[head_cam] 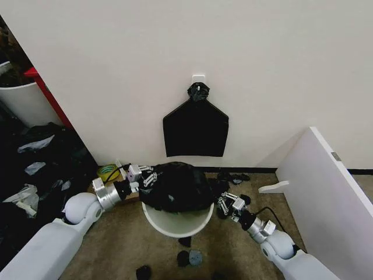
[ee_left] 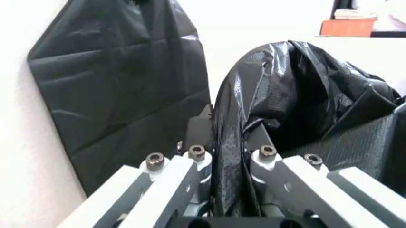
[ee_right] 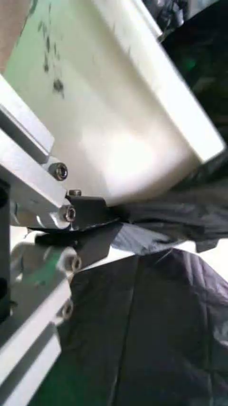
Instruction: Place the garbage bag over the trash bin.
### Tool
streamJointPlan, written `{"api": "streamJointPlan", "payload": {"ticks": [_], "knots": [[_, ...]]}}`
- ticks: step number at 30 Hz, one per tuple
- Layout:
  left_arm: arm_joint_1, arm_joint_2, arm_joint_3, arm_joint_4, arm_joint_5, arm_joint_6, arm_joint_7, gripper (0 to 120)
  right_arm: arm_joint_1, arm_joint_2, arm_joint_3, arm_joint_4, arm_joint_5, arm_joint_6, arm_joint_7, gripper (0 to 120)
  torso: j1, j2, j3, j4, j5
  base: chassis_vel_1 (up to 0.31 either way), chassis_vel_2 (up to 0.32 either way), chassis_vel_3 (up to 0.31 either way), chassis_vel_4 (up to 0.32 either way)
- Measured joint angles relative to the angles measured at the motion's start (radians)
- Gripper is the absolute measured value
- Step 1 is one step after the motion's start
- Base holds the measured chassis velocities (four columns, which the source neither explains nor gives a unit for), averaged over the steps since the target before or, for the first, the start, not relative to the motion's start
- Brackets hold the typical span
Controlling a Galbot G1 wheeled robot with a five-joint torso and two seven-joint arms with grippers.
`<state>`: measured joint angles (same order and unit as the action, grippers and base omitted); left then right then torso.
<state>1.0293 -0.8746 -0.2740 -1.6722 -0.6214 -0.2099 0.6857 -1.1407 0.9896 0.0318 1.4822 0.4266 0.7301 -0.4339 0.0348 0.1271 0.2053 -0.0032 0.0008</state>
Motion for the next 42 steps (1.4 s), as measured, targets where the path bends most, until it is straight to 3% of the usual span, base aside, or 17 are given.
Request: {"api": "streamJointPlan", "payload": {"ticks": [6,10,16,21,25,32,36,42], "knots": [[0.008,-0.007,0.009,0.012,0.014,0.002,-0.007,5,-0.005,0.006,-0.018,0.07,0.066,-0.052,0.097,22,0.0,0.0,0.0,0.0,0.0,0.0,0.0,0.0,0.0],[0.016,-0.006,0.012,0.02,0.021,0.003,-0.003,5,-0.016,0.004,-0.034,0.174,0.041,-0.199,0.453,39,0.0,0.0,0.0,-0.0001,0.0002,0.0,0.0,0.0,0.0],[0.006,-0.003,0.016,0.039,0.022,0.006,-0.012,5,-0.031,-0.016,-0.028,0.267,0.134,-0.28,0.582,59,0.0,0.0,0.0,0.0,0.0002,0.0,0.0,0.0,0.0],[0.007,-0.014,0.027,0.032,0.011,0.02,-0.082,5,-0.068,-0.035,-0.011,0.365,0.145,-0.307,0.63,76,0.0,0.0,0.0,-0.0003,0.0,0.0,0.0,0.0,0.0],[0.045,-0.015,0.042,-0.019,-0.022,0.053,-0.216,5,-0.113,-0.046,-0.008,0.49,0.096,-0.358,0.765,94,0.0,0.0,0.0,0.0001,-0.0002,0.0,0.0,0.0,0.0],[0.078,-0.012,0.05,-0.097,-0.057,0.096,-0.299,5,-0.172,-0.056,-0.04,0.535,-0.084,-0.253,0.545,100,0.0,0.0,0.0,-0.0001,-0.0001,0.0,0.0,0.0,0.0],[0.105,-0.017,0.059,-0.132,0.021,0.088,-0.342,5,-0.199,-0.056,-0.069,0.527,-0.133,-0.236,0.367,100,0.0,0.0,0.0,-0.0001,-0.0001,0.0,0.0,0.0,0.0],[0.137,-0.03,0.068,-0.152,0.168,0.016,-0.358,5,-0.205,-0.07,-0.103,0.533,-0.158,-0.335,0.371,100,0.0,0.0,0.0,-0.0001,0.0,0.0,0.0,0.0,0.0]]}}
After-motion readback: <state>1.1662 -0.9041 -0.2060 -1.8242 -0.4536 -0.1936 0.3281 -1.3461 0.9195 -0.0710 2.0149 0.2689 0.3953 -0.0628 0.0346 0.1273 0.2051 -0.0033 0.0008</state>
